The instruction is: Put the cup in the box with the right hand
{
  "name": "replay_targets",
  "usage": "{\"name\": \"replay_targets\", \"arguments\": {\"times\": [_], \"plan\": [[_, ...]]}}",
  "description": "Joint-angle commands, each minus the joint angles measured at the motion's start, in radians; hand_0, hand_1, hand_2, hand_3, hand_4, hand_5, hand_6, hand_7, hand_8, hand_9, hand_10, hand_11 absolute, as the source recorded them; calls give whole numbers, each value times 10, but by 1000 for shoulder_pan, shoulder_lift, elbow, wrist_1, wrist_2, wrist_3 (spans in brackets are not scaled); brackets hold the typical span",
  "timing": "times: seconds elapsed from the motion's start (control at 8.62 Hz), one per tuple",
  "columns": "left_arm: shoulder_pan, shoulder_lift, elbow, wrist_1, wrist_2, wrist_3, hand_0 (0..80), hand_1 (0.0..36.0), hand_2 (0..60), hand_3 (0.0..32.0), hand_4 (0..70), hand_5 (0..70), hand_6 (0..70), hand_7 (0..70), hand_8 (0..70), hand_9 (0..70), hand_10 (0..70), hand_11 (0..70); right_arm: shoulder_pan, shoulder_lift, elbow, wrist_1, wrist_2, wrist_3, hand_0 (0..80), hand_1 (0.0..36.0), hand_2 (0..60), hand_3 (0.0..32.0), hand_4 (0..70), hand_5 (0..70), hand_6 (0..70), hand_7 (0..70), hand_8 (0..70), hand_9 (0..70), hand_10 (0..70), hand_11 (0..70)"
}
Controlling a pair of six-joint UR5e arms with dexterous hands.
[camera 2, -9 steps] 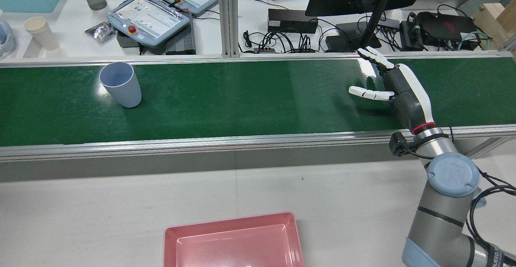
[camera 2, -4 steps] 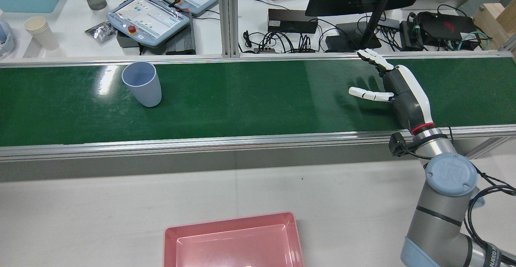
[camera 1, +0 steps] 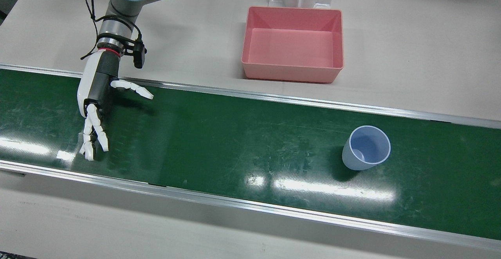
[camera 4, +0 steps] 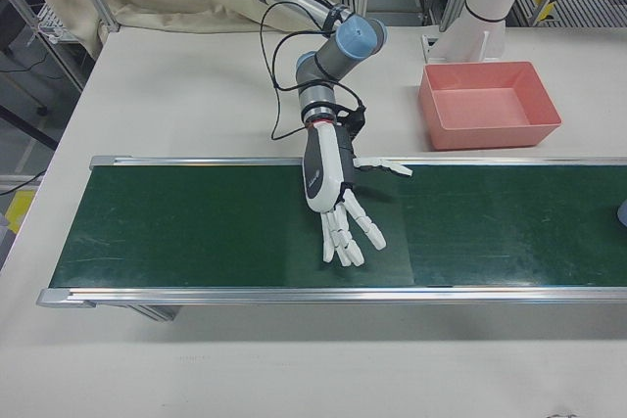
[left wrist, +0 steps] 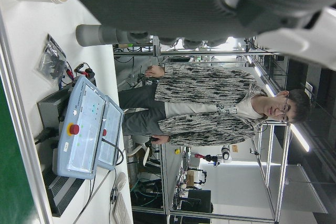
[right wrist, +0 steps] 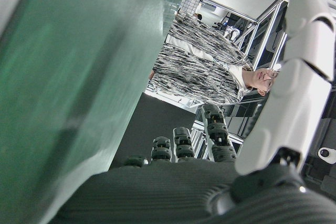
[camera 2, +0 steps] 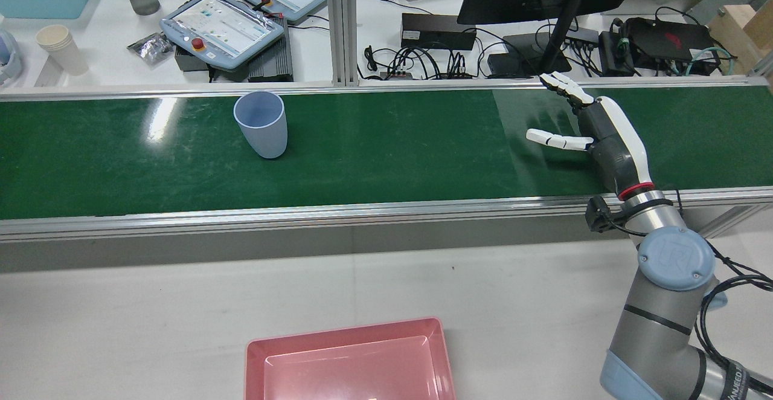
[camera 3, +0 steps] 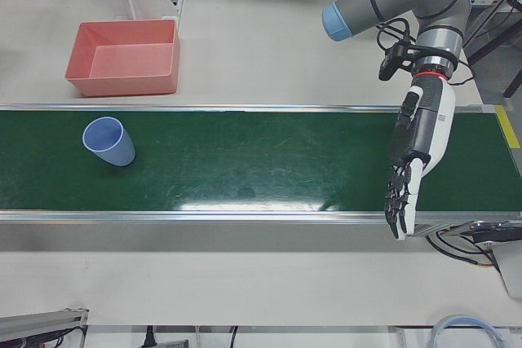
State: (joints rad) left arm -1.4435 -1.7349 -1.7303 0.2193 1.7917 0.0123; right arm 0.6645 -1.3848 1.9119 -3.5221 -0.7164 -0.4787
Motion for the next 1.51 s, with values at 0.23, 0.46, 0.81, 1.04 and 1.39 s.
{"name": "replay_targets", "arguments": {"times": [0.23, 0.46, 0.81, 1.04, 1.39], "plan": [[0, 0, 0, 0, 0, 0, 0, 0, 0, 0, 0, 0, 0, 0, 0, 0, 0, 0, 4, 6, 2, 0, -2, 0, 453, 145, 156, 0, 0, 44, 45, 151, 48, 82, 0, 9], [0, 0, 0, 0, 0, 0, 0, 0, 0, 0, 0, 0, 0, 0, 0, 0, 0, 0, 4, 6, 4, 0, -3, 0, 454, 146, 154, 0, 0, 45, 45, 152, 47, 82, 0, 8], [0, 0, 0, 0, 0, 0, 0, 0, 0, 0, 0, 0, 0, 0, 0, 0, 0, 0, 3, 12, 3, 0, -2, -1, 456, 146, 160, 0, 0, 43, 48, 163, 47, 86, 0, 11], [0, 0, 0, 0, 0, 0, 0, 0, 0, 0, 0, 0, 0, 0, 0, 0, 0, 0, 4, 16, 3, 0, -2, -1, 456, 147, 166, 0, 0, 43, 50, 168, 49, 89, 0, 13], [0, 0, 0, 0, 0, 0, 0, 0, 0, 0, 0, 0, 0, 0, 0, 0, 0, 0, 3, 21, 3, 0, -3, -1, 454, 146, 162, 0, 0, 43, 49, 168, 48, 88, 0, 13]]}}
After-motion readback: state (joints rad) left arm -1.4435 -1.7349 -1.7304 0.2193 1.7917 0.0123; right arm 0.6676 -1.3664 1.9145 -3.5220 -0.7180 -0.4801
